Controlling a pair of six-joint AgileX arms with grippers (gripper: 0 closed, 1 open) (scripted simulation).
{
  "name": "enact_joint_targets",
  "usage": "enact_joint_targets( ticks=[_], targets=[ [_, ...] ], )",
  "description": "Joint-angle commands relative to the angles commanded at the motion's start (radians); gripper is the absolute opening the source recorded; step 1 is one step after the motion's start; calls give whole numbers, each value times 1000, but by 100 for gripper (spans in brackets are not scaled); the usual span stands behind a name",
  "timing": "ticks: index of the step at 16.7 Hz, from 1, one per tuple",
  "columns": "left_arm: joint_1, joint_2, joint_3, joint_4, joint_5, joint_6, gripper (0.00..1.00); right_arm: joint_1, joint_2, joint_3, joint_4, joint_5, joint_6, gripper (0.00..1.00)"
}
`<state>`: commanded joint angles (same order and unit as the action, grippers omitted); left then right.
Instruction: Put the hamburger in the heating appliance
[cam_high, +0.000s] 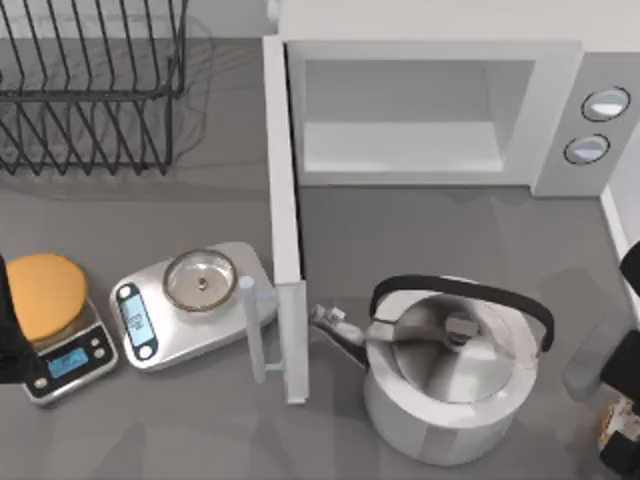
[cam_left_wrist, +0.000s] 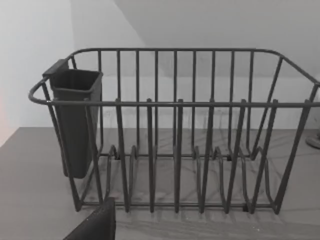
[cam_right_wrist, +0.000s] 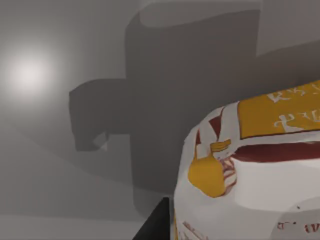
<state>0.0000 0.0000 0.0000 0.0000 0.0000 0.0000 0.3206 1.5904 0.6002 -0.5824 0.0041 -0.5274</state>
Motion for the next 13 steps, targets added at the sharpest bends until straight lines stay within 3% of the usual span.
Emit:
enact_joint_targets(
  ticks=[1, 8, 13],
  targets=[
    [0, 0, 0, 0, 0, 0, 100, -20, -91, 25, -151, 18, -19, 0],
    [0, 0, 0, 0, 0, 0, 100, -59, -227, 112, -352, 78, -23, 0],
    [0, 0, 0, 0, 0, 0, 100, -33, -303, 249, -559, 61, -17, 0]
  ],
)
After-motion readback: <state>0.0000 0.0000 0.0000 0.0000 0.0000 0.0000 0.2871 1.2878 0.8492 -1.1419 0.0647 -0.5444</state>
